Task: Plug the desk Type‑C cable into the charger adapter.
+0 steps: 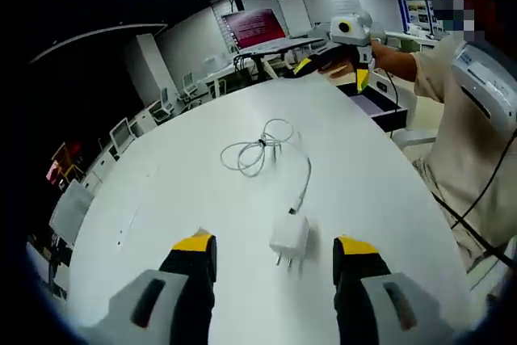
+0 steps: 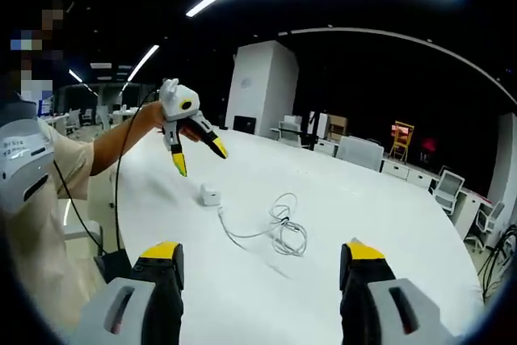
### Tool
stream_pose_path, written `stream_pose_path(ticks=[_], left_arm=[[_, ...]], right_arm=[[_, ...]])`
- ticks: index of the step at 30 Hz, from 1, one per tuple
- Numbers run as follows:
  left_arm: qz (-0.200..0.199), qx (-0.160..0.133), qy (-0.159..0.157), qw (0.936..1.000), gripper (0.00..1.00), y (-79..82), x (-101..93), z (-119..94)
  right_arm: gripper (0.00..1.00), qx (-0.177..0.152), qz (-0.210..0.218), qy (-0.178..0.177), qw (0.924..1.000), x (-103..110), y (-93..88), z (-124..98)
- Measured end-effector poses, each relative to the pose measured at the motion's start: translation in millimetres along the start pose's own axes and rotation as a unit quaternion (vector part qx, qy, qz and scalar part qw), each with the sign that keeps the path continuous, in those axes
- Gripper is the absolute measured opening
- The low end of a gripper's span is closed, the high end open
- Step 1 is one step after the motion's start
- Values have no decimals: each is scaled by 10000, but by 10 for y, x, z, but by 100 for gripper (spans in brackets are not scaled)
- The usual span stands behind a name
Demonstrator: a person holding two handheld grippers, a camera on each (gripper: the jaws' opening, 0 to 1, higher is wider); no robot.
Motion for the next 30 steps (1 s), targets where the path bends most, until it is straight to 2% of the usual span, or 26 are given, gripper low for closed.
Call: stream_pose_path(ticks=[6, 14, 25, 30], left_arm=[[8, 246, -313, 9992, 59, -59, -12, 130], [12, 555, -473, 9973, 58, -96, 9, 255], [-20, 771, -641, 9950, 56, -169, -25, 351], [2, 719, -743, 9946, 54, -141, -60, 406]], right_arm=[[80, 94, -4, 124, 9999, 72, -55, 27], [79, 138, -22, 172, 9998, 98, -70, 17], [79, 222, -19, 259, 9994, 127, -121, 4], [79, 199, 13, 250, 9995, 120, -140, -18]])
Point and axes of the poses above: the point that each gripper's makers call its tool centre point, and the gripper's own axes: z roughly forward along the fingers, x roughly to its left, y roughly out of its top, the point moved 2 cm from there along -z, roughly backward along the fingers, and after that the axes turned 5 degrees about -z, right-handed, at the moved point
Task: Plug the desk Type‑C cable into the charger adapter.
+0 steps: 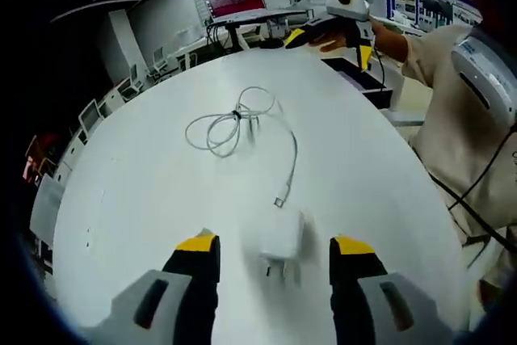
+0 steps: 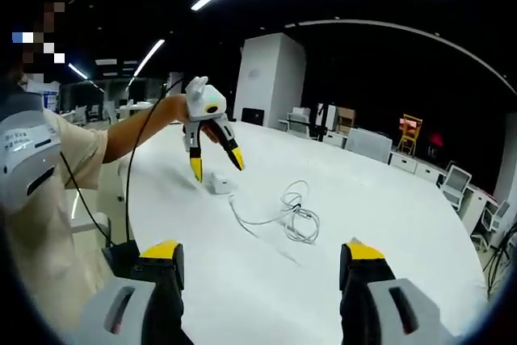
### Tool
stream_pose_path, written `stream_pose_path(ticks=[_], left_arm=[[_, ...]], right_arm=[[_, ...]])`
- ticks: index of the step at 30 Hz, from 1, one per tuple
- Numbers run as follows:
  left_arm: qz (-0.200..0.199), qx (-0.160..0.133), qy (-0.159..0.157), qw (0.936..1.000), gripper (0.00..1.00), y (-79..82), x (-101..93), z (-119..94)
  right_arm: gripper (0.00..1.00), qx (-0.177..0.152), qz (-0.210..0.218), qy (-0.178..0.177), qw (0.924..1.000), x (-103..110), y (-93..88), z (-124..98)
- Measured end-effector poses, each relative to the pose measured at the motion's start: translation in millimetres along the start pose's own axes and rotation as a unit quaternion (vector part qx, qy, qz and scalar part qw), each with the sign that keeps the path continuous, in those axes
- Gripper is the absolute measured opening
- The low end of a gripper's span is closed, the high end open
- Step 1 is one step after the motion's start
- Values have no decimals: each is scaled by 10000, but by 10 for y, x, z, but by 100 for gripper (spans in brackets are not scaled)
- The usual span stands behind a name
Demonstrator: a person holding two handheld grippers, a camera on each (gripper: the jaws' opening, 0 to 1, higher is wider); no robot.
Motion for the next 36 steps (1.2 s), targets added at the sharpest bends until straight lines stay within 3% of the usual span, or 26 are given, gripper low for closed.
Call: stream_pose_path(ticks=[8, 12, 20, 26, 33, 36], left_arm=[[-12, 94, -109, 9999, 50, -42, 22, 120], [-30, 47, -237, 9997, 42, -62, -5, 146], [-69, -45, -329, 9994, 40, -94, -35, 186], [-108, -153, -368, 9991, 38, -91, -30, 192], [-78, -371, -411, 9984, 27, -72, -29, 213], [-340, -479, -387, 9975, 26, -76, 3, 202]], right_arm=[[79, 23, 4, -7, 10000, -11, -28, -19], [79, 69, -1, 7, 10000, -15, -52, -20], [79, 125, 9, 49, 9999, -5, -81, 8], [79, 133, -7, 70, 9999, 10, -67, 16], [79, 170, -1, 82, 9998, 19, -87, 19], [79, 185, 7, 91, 9998, 26, -103, 23]])
Point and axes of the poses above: the point that each gripper's makers call its tool centre point, and the gripper's own axes: z roughly forward along the fingers, x roughly to its left, y roughly out of its top, the point moved 2 cm from there along -z, roughly backward along the fingers, and after that the axes turned 5 degrees about -z, right-handed, at the moved point
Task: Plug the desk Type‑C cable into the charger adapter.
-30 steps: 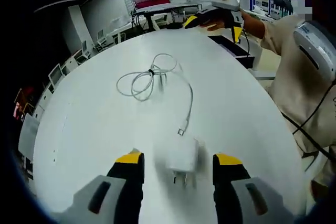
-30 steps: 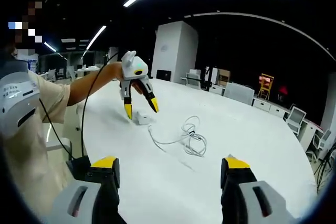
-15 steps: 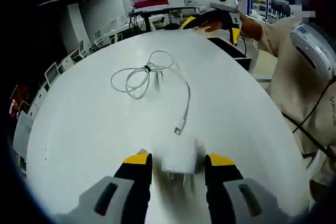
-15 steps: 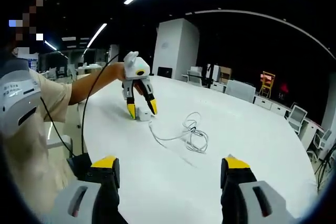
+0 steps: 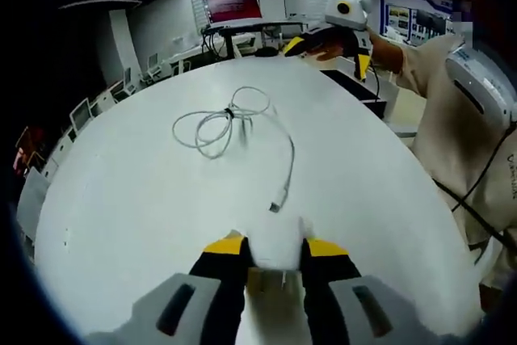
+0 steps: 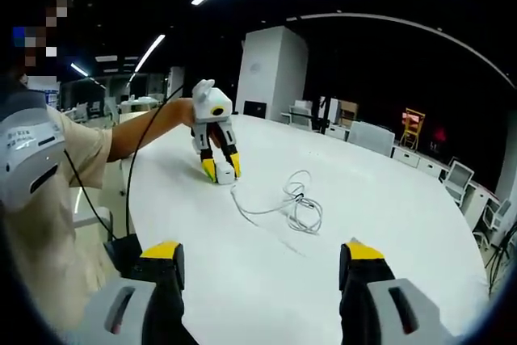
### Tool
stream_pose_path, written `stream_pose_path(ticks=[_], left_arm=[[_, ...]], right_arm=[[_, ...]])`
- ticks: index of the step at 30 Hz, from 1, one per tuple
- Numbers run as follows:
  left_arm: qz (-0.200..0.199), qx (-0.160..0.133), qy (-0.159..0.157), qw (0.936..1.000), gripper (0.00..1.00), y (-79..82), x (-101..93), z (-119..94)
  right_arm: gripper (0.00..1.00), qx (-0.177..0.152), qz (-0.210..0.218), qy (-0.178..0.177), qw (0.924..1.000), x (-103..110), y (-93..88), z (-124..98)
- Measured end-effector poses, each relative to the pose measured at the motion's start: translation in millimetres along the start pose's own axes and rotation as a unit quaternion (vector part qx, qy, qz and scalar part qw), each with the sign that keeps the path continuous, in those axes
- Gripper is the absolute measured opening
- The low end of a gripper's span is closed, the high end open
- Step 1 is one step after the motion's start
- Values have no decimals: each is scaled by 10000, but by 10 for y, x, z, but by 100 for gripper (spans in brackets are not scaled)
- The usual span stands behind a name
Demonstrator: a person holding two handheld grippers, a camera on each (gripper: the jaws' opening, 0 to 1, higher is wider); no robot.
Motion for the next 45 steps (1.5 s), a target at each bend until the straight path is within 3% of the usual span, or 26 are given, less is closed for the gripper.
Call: stream_pose_path(ticks=[8, 16, 25, 32, 35, 45], left_arm=[[-392, -219, 96, 9989, 25, 19, 21, 10], [-433, -465, 414, 9971, 24, 44, 20, 26], [-586, -685, 524, 9946, 24, 111, -36, -51], [-821, -776, 747, 9908, 25, 110, -81, -119], [-746, -678, 877, 9910, 25, 75, -107, -143], [-658, -601, 781, 9930, 25, 49, -316, -184]], right_arm=[[79, 11, 8, 43, 10000, 22, -11, 25], [79, 12, 38, 20, 10000, 13, -26, 20], [78, -15, 53, 20, 10000, 10, -22, 21], [78, -37, 38, 6, 10000, 9, 0, 2], [78, -38, 37, 24, 10000, 15, 0, 8], [78, -73, 40, 84, 9999, 57, 7, 52]])
Point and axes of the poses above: the point that each gripper's makers call its tool centre point, and the gripper's own axes: z roughly forward along the fingers, x roughly to its left, y roughly out of its top, the point moved 2 cm from there along -z, roughly backward along the fingers, and after that the axes turned 5 degrees about -z, right-handed, at the moved point
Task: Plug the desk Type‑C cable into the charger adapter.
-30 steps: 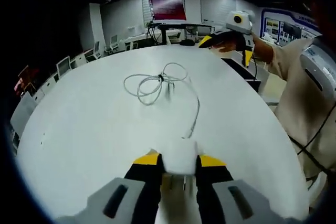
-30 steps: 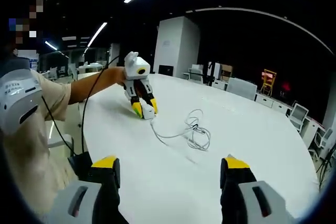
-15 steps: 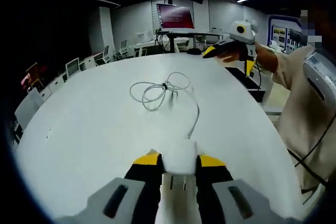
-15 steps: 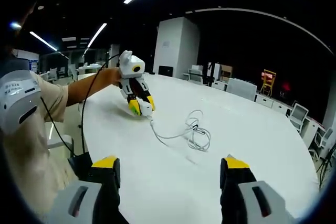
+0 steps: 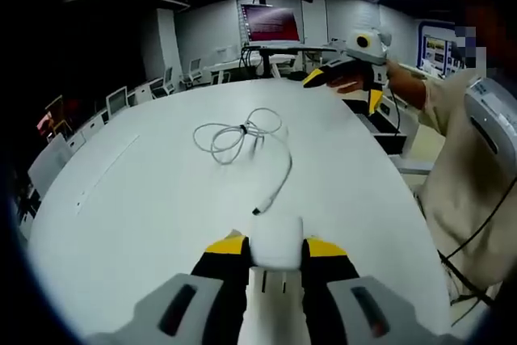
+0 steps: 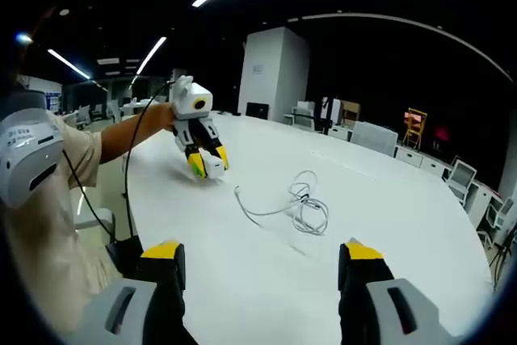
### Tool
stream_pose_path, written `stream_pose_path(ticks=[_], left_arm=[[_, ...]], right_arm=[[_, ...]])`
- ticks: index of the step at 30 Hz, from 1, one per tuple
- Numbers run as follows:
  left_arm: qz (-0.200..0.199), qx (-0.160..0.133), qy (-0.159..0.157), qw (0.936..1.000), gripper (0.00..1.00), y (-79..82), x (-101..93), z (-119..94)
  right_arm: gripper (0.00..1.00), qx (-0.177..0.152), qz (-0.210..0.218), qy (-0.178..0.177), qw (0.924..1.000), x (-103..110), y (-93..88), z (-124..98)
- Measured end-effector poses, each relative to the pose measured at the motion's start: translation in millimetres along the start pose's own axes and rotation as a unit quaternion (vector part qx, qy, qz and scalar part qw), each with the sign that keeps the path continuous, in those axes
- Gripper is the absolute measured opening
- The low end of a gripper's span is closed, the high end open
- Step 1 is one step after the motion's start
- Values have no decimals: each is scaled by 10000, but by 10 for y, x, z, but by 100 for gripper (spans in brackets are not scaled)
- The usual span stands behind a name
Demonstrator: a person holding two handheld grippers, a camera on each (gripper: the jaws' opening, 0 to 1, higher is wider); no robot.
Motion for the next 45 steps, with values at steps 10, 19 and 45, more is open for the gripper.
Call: stream_pose_path(ticks=[10, 19, 45], left_arm=[[-49, -45, -3, 10000, 25, -73, -22, -1], [-41, -76, -22, 10000, 25, -90, -21, -11], [202, -112, -88, 9997, 27, -167, -4, 17]], right_arm=[[78, 8, -30, 10, 10000, 25, 16, 6], [78, 20, -28, -8, 10000, 15, 25, 8], [78, 6, -12, -9, 10000, 6, 29, -15]])
Point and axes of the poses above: the point that each gripper's makers call its tool centre point, and the gripper's own axes: z roughly forward along the fingers, x roughly to its left, y roughly out of its top, the point moved 2 cm from there along -z, roughly backward along the fingers, and after that the axes turned 5 degrees about -z, right-handed, at the moved point
